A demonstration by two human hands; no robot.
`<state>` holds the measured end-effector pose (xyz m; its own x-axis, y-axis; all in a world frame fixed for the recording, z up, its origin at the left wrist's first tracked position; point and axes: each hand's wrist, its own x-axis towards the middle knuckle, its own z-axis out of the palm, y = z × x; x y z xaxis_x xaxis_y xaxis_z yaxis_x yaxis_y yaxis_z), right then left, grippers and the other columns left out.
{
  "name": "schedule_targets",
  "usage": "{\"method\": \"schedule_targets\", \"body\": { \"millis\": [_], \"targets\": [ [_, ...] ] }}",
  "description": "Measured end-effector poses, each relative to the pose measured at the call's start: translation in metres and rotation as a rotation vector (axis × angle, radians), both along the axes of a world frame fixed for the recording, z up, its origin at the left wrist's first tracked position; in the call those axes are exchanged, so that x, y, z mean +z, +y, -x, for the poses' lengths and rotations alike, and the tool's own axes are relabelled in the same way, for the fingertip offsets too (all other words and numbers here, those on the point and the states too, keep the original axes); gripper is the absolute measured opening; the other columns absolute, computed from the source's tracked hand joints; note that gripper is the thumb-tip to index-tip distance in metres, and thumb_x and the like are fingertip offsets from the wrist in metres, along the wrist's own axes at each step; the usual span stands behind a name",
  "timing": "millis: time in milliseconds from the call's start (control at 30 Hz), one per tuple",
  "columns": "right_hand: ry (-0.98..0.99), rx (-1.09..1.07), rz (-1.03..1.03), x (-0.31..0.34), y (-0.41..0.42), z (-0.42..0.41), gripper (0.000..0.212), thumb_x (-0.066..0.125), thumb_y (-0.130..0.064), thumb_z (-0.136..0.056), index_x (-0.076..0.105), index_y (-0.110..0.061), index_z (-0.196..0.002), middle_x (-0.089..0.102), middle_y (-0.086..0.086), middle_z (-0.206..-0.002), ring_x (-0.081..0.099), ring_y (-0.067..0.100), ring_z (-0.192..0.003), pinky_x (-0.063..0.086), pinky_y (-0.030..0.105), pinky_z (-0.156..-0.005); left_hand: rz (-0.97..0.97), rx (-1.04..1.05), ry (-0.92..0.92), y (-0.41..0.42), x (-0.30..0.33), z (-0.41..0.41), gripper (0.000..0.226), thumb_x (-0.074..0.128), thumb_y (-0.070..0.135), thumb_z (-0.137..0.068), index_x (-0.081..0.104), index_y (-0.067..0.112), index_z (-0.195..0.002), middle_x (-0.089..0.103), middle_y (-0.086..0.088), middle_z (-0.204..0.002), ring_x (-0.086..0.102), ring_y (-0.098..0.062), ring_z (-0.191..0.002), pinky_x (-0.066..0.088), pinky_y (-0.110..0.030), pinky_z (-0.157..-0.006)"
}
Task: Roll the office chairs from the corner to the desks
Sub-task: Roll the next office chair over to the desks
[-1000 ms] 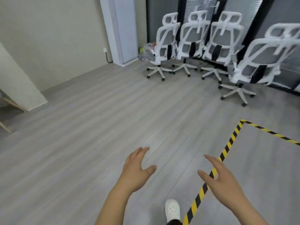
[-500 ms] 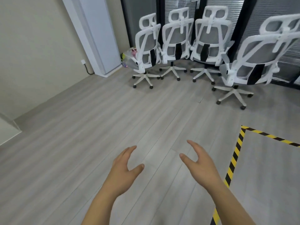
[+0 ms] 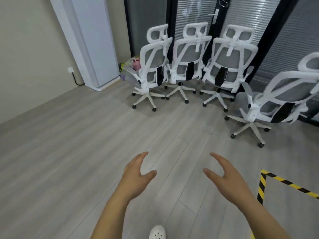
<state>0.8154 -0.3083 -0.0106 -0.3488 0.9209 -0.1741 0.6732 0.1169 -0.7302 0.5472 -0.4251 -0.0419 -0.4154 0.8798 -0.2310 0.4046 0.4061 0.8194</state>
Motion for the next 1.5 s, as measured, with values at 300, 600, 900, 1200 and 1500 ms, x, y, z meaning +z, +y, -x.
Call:
{"method": "schedule_targets", "body": {
  "millis": [300,600,900,1200,1500],
  "targets": [
    [0.031,-0.219,0.108,-0.018,0.178,0.046,0.062,0.065,-0.044,-0.089,0.041,-0.035,-0.145,0.036,-0.012,-0.153,0.031,0.013,-0.142,0.026,0.034,-0.113,0.043,-0.208,0.066,0.229,0.008,0.069,0.071,0.062,0.046,-0.089,0.022,0.045,-0.148,0.018,0.016,-0.158,0.010,-0.009,-0.146,0.016,-0.038,-0.120],
    [0.076,-0.232,0.238,-0.081,0.428,0.143,0.070,0.065,-0.048,-0.089,0.036,-0.029,-0.149,0.034,-0.006,-0.156,0.031,0.017,-0.143,0.027,0.036,-0.115,0.315,-0.129,0.136,0.444,-0.040,0.181,0.079,0.062,0.052,-0.087,0.015,0.045,-0.151,0.008,0.012,-0.162,0.001,-0.018,-0.149,0.011,-0.043,-0.121],
    [0.077,0.017,0.172,-0.064,0.671,0.303,0.073,0.065,-0.059,-0.082,0.038,-0.036,-0.146,0.034,-0.010,-0.156,0.029,0.013,-0.144,0.025,0.039,-0.118,0.162,0.065,0.182,0.629,-0.007,0.296,0.082,0.067,0.043,-0.087,0.016,0.040,-0.152,0.019,0.010,-0.159,0.010,-0.014,-0.146,0.016,-0.037,-0.119],
    [0.013,0.122,0.156,-0.056,0.850,0.436,0.088,0.062,-0.075,-0.069,0.034,-0.044,-0.146,0.025,-0.009,-0.160,0.021,0.010,-0.147,0.022,0.039,-0.120,0.070,0.123,0.128,0.826,-0.030,0.448,0.079,0.066,0.043,-0.086,0.021,0.037,-0.151,0.020,0.010,-0.158,0.015,-0.019,-0.146,0.020,-0.041,-0.118],
    [0.023,0.017,0.039,-0.003,1.011,0.537,0.074,0.071,-0.052,-0.081,0.035,-0.043,-0.146,0.034,-0.022,-0.148,0.032,0.006,-0.138,0.030,0.032,-0.110,-0.076,0.025,0.199,1.017,0.004,0.570,0.067,0.064,0.043,-0.085,0.033,0.037,-0.144,0.035,0.012,-0.149,0.035,-0.019,-0.135,0.039,-0.047,-0.107]
  ]
}}
